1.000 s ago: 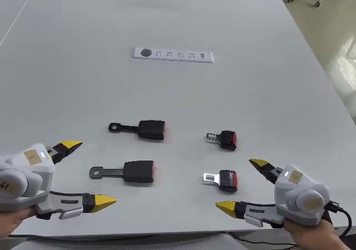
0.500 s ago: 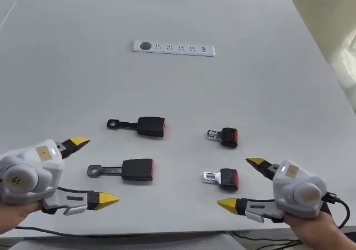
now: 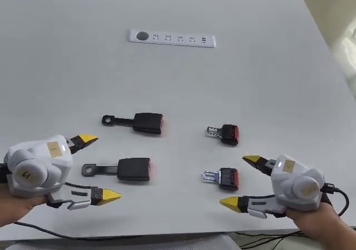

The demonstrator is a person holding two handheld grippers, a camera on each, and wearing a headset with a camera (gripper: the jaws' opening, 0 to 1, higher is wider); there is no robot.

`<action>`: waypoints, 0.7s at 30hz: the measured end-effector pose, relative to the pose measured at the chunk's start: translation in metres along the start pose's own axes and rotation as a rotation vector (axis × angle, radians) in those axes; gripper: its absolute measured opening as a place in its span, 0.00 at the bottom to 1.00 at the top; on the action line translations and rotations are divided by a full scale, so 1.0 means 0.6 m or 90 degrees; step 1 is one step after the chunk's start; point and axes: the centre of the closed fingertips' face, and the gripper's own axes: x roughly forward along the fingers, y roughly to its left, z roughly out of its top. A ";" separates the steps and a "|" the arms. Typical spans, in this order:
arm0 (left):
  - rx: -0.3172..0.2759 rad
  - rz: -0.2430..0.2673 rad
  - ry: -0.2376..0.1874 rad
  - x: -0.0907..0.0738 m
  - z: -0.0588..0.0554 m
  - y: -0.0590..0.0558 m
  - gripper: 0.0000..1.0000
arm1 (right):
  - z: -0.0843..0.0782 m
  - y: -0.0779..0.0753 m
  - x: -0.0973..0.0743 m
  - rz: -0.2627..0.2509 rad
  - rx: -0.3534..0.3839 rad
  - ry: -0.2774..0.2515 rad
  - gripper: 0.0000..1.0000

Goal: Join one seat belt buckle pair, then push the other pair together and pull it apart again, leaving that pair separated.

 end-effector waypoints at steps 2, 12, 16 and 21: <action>0.013 -0.014 0.012 0.010 -0.005 -0.002 0.84 | -0.004 -0.001 0.004 0.012 -0.002 0.008 0.76; 0.023 -0.060 0.038 0.060 -0.014 -0.001 0.76 | -0.017 -0.010 0.016 0.061 -0.023 0.042 0.72; 0.027 -0.076 0.051 0.078 -0.023 -0.001 0.74 | -0.023 -0.011 0.019 0.084 -0.037 0.059 0.67; 0.047 -0.090 0.066 0.093 -0.030 -0.002 0.68 | -0.030 -0.008 0.024 0.110 -0.046 0.072 0.61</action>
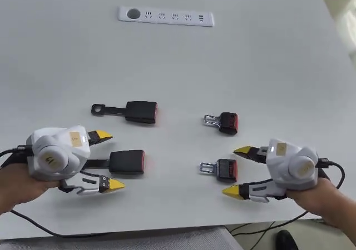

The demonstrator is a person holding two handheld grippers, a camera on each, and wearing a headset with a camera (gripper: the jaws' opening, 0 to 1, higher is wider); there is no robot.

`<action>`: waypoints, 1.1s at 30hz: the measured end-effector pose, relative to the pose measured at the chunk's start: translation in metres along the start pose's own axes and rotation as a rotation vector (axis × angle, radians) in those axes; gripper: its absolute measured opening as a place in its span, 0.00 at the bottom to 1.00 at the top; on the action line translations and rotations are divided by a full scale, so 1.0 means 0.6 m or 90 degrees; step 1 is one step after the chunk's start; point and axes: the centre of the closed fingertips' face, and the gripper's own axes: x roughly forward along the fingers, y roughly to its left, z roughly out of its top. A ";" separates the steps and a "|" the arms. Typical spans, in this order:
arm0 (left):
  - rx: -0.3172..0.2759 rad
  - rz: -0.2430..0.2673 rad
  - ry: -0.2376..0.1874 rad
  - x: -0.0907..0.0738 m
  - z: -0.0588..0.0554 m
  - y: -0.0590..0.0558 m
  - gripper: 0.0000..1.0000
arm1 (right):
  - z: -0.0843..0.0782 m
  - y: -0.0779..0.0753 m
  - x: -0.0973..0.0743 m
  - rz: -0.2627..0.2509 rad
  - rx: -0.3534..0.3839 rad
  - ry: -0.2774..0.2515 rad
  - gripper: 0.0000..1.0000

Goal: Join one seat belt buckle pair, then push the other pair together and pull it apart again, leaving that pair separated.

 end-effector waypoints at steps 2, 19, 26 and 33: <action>0.004 -0.004 0.005 0.003 -0.002 0.001 0.63 | -0.003 0.001 0.003 0.009 -0.006 0.007 0.59; 0.089 -0.047 0.049 0.014 -0.018 -0.001 0.41 | -0.007 -0.002 0.008 0.055 -0.046 0.034 0.38; 0.118 -0.069 0.057 0.013 -0.020 -0.008 0.38 | -0.007 -0.004 0.007 0.065 -0.059 0.023 0.36; 0.138 -0.084 0.066 0.018 -0.021 -0.014 0.34 | -0.007 -0.003 0.007 0.073 -0.086 -0.003 0.35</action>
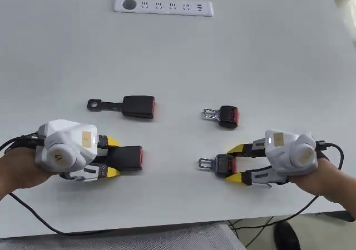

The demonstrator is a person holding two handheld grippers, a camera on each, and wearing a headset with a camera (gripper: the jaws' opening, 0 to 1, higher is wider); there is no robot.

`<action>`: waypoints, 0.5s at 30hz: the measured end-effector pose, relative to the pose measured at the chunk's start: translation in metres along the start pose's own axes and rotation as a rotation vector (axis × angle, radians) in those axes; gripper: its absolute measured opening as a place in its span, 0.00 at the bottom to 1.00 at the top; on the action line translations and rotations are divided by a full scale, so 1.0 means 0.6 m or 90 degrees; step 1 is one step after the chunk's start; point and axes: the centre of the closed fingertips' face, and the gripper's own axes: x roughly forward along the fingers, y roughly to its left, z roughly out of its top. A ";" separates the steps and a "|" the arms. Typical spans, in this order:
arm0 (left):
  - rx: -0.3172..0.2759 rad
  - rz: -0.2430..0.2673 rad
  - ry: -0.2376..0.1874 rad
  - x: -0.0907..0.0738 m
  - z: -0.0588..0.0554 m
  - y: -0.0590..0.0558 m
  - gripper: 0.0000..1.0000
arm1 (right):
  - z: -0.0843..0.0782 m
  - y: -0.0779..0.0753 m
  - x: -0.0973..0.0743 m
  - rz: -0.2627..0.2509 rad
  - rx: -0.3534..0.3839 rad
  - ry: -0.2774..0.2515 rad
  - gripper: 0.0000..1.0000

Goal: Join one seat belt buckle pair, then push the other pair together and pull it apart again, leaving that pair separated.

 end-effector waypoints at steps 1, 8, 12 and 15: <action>0.003 -0.001 0.002 0.000 0.000 0.000 0.34 | 0.000 0.000 0.000 0.000 0.000 -0.002 0.35; 0.010 -0.008 0.007 0.000 0.003 0.002 0.34 | 0.002 0.000 0.001 0.005 -0.002 -0.022 0.35; 0.010 -0.012 0.008 -0.001 0.003 0.005 0.34 | 0.004 0.001 0.001 0.010 -0.005 -0.026 0.35; 0.008 -0.014 0.006 0.000 0.001 0.007 0.34 | 0.006 0.002 0.004 0.016 -0.011 -0.033 0.35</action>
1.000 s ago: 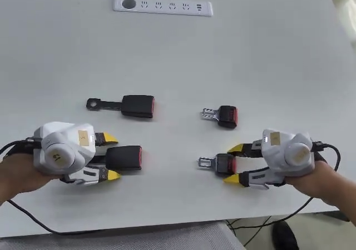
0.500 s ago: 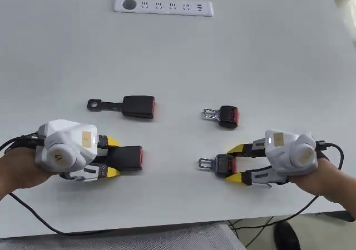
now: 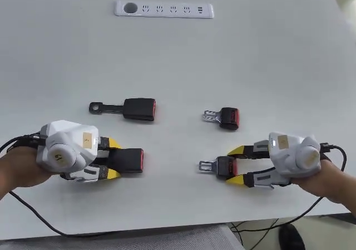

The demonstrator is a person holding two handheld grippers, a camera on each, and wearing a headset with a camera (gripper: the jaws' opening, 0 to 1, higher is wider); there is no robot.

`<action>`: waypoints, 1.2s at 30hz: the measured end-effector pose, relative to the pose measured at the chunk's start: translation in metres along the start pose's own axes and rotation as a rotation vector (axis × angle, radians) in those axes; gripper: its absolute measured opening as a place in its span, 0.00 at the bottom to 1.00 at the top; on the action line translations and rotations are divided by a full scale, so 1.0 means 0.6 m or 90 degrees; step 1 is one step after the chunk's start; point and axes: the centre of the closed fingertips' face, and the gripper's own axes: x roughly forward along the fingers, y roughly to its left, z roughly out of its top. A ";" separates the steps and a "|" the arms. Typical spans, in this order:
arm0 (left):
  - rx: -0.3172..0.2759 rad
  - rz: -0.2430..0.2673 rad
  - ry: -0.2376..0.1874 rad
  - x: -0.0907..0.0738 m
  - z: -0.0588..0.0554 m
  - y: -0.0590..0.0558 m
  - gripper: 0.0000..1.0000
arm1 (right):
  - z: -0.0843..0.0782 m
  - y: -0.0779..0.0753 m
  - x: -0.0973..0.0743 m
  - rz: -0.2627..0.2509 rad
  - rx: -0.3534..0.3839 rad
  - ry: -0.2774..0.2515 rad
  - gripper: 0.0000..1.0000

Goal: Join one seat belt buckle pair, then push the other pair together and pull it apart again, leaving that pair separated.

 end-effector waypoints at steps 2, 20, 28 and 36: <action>0.005 -0.004 0.007 0.000 -0.001 0.000 0.34 | 0.004 0.001 0.003 0.003 -0.002 -0.010 0.35; 0.013 -0.013 0.014 0.002 -0.003 0.002 0.34 | 0.052 0.011 0.051 0.007 0.002 -0.051 0.35; 0.011 -0.012 0.015 0.003 -0.004 0.002 0.34 | 0.093 0.014 0.091 0.007 -0.001 -0.068 0.35; 0.016 -0.014 0.019 0.002 0.000 -0.002 0.34 | 0.129 0.019 0.128 0.010 -0.007 -0.076 0.35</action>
